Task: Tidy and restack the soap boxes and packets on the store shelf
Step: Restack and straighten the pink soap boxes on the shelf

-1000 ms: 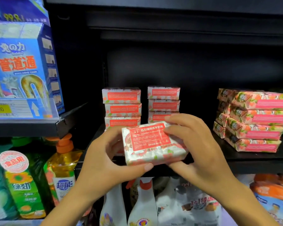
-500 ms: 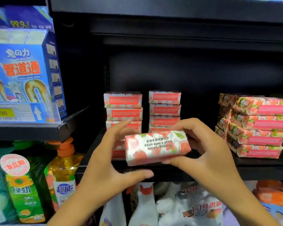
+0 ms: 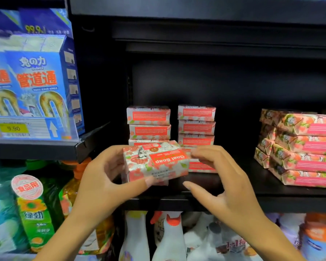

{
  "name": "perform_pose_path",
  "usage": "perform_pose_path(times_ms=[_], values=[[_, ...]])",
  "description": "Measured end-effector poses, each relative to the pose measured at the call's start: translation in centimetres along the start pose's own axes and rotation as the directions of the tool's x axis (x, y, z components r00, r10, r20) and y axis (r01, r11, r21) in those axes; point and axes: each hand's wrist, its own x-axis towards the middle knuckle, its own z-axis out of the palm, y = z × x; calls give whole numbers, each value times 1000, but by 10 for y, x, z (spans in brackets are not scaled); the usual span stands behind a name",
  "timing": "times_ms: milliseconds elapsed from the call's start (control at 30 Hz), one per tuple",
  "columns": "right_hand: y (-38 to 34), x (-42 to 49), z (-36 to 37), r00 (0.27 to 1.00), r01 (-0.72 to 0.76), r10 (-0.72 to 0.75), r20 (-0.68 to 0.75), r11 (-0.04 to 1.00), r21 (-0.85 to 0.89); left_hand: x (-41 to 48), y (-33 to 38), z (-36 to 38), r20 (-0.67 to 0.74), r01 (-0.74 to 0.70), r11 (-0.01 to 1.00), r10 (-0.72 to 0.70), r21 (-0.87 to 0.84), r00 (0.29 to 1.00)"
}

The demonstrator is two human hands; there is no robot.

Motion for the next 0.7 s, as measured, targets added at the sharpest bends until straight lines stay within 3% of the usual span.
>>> perform_pose_path(times_ms=[133, 233, 567, 700], values=[[13, -10, 2, 970, -121, 139, 201, 987, -102, 5, -14, -6, -86, 46, 988, -33, 146, 996], [20, -18, 8, 930, -131, 186, 318, 974, -187, 9, -23, -5, -108, 98, 980, -80, 175, 991], [18, -22, 11, 952, -85, 152, 265, 965, -249, 11, -30, -5, -260, 169, 967, -117, 188, 958], [17, -22, 11, 951, -85, 157, 267, 961, -264, 11, -25, -3, -240, 145, 968, -94, 204, 966]])
